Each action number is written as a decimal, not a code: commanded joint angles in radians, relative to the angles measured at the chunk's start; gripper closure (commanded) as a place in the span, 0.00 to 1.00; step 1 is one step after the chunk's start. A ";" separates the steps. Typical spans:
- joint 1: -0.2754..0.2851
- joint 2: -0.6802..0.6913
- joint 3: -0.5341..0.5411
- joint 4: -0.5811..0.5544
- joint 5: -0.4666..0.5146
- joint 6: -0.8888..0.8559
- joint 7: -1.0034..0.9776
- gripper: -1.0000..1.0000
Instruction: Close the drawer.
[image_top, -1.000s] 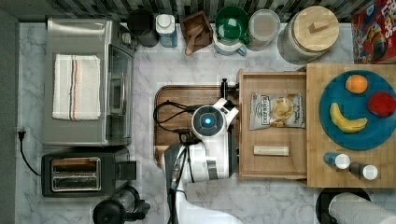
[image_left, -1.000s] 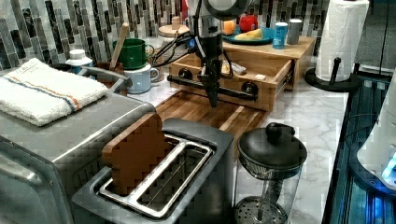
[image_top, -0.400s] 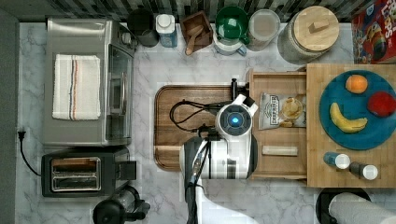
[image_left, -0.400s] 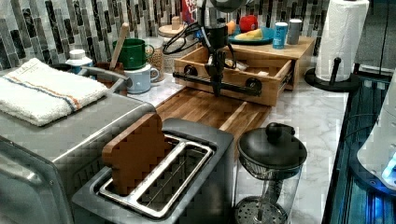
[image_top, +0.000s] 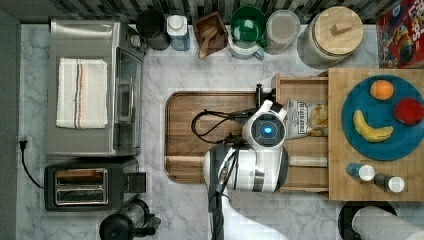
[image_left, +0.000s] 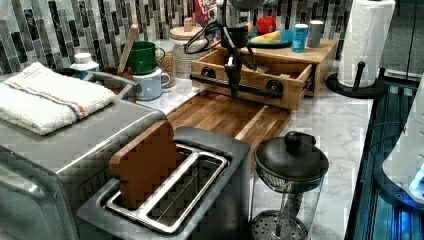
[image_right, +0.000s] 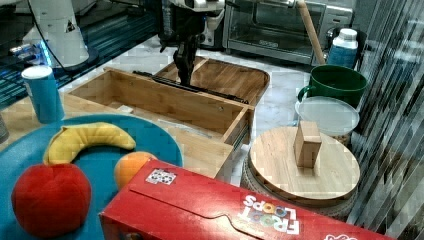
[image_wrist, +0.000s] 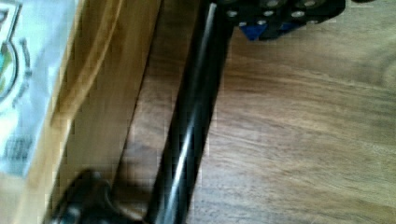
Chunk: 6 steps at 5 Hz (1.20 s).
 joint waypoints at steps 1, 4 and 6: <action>-0.209 0.128 -0.147 0.243 0.075 0.081 -0.356 1.00; -0.302 0.212 -0.205 0.404 0.129 0.006 -0.494 1.00; -0.320 0.210 -0.204 0.396 0.127 0.019 -0.482 1.00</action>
